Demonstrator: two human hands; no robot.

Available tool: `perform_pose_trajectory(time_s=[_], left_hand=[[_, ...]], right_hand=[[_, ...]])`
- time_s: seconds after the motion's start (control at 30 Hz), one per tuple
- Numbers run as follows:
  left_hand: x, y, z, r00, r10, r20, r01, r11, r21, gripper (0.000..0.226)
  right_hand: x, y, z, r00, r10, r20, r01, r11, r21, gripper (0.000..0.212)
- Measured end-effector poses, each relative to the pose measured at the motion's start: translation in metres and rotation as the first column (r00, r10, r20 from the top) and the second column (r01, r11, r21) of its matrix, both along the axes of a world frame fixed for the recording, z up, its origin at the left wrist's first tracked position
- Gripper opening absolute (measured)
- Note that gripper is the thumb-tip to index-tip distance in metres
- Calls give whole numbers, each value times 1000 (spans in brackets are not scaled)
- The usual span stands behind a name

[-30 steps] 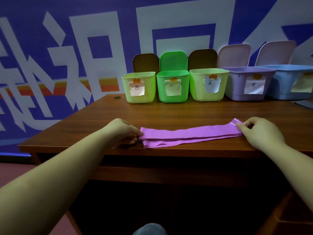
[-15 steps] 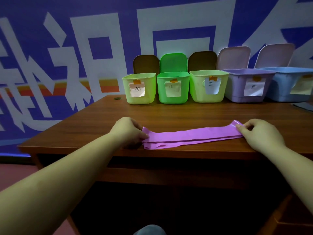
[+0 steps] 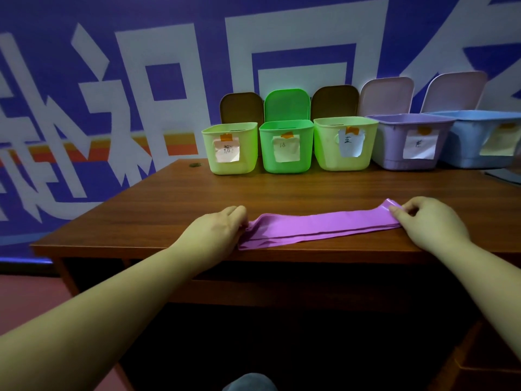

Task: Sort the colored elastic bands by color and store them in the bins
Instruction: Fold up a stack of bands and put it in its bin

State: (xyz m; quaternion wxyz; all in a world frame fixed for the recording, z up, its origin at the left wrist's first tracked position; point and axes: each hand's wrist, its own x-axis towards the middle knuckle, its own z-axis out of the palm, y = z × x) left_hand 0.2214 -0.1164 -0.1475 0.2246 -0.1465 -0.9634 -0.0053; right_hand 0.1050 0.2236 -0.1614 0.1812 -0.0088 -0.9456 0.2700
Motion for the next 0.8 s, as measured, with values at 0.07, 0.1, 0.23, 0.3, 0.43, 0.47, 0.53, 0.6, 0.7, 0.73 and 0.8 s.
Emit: perform_pose_trajectory(time_s=[0.07, 0.1, 0.23, 0.3, 0.43, 0.47, 0.53, 0.6, 0.7, 0.73, 0.8], left_hand=[[2, 2, 3, 997, 49, 52, -55, 992, 114, 8], [3, 5, 6, 992, 72, 99, -90, 977, 192, 8], [1, 8, 26, 932, 35, 360, -282, 695, 661, 15], [-4, 9, 36, 921, 30, 389, -346, 523, 779, 13], [-12, 16, 52, 859, -46, 510, -501, 136, 855, 5], [-12, 15, 54, 836, -59, 546, -538, 113, 835, 6], [-11, 14, 54, 771, -79, 632, -621, 127, 773, 5], [-8, 13, 51, 713, -73, 697, -683, 152, 715, 6], [-8, 11, 44, 669, -46, 742, -726, 173, 665, 8], [-8, 11, 42, 659, -41, 751, -735, 176, 655, 7], [-10, 11, 38, 652, -30, 757, -742, 180, 646, 8]], right_hand=[[0, 0, 1, 1000, 0, 1, 0, 1000, 2, 23], [-1, 0, 1, 1000, 1, 2, -1, 1000, 2, 23], [0, 1, 0, 1000, 1, 5, -1, 1000, -3, 24], [1, 0, 0, 1000, 1, 7, -1, 1000, -6, 23], [3, -1, 1, 1000, 2, 3, -2, 1000, -14, 24], [3, -1, 1, 1000, 0, 1, 0, 1000, -15, 24], [2, -1, 1, 1000, 0, 2, 0, 1000, -16, 23], [1, 0, 1, 1000, -1, 3, 1, 1000, -13, 23], [0, -1, 1, 1000, 2, -1, -2, 1000, -12, 23], [1, -1, 1, 1000, 0, -1, 0, 1000, -10, 23], [1, -1, 1, 1000, -2, -2, 2, 1000, -5, 23]])
